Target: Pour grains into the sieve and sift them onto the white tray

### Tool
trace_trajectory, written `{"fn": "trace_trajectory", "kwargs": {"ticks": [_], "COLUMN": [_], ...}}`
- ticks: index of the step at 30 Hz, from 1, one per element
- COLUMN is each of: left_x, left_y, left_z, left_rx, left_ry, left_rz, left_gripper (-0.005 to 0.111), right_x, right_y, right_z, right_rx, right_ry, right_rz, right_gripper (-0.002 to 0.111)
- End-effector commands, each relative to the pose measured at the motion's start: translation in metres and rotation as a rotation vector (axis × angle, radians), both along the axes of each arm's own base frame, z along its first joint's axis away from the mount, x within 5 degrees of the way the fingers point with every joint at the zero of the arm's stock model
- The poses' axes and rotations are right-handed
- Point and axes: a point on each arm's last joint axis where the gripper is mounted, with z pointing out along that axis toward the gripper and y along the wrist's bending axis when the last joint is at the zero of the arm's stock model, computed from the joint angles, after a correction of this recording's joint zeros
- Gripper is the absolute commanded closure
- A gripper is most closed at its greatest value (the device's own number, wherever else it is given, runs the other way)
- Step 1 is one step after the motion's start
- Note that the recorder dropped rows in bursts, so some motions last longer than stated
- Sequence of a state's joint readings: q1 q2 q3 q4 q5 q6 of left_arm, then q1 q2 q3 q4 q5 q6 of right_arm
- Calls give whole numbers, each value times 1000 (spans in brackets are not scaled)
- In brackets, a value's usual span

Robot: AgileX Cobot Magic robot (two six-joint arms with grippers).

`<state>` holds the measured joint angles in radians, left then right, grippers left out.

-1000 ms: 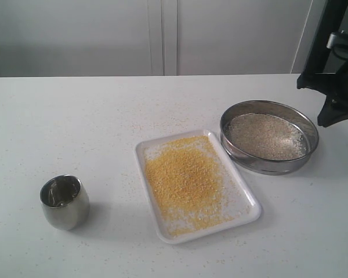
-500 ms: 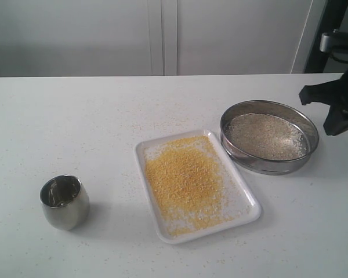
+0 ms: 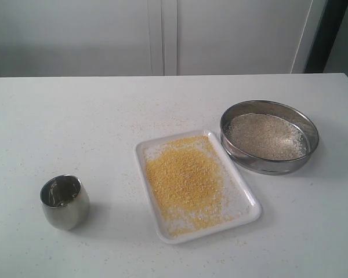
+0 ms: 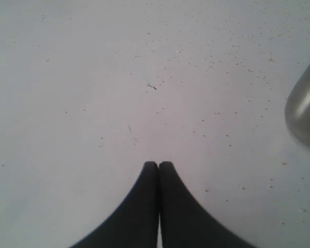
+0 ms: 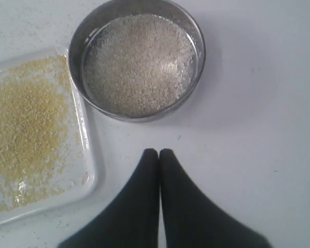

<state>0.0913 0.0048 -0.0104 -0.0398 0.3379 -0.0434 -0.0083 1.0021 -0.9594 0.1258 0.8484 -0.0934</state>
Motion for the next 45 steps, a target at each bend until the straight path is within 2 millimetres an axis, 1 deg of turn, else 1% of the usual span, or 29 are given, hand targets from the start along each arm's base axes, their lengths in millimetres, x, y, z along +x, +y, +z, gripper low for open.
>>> {"fn": "trace_trajectory", "kwargs": {"ticks": [1,3,7,12,22,25,29,34,41,45], "left_x": [-1,-1,-1,-1,-1,-1,-1,-1,-1,-1], "left_y": [-1,-1,-1,-1,-1,-1,-1,-1,-1,-1], "left_z": [-5,-5,-5,-5,-5,-5,-5,-5,-5,-5], "left_rx": [-11,-11,-11,-11,-11,-11,-11,-11,-11,-11], "left_ry": [22,22,22,22,22,22,22,22,22,22], "left_rz": [-5,-5,-5,-5,-5,-5,-5,-5,-5,-5], "left_gripper": [107,107,107,107,107,107,107,107,107,107], "right_x": [-30,-44,-61,-80,-106,-114,-125,-130,-130,-129], "right_y": [-1,-1,-1,-2,-4,-4,-4,-4,-4,-4], "right_z": [8,6,2,-10,-33,-37,-37,-37,-37,-34], "right_rx": [-21,-28,-30,-32,-67,-70,-70,-67,-63,-63], "right_ry": [-138,-178,-236,-274,-406,-474,-561,-591,-591,-624], "right_rz": [0,-3,-7,-9,-24,-27,-33,-34,-34,-38], "right_gripper": [108,108,108,108,108,108,108,108,108,108]}}
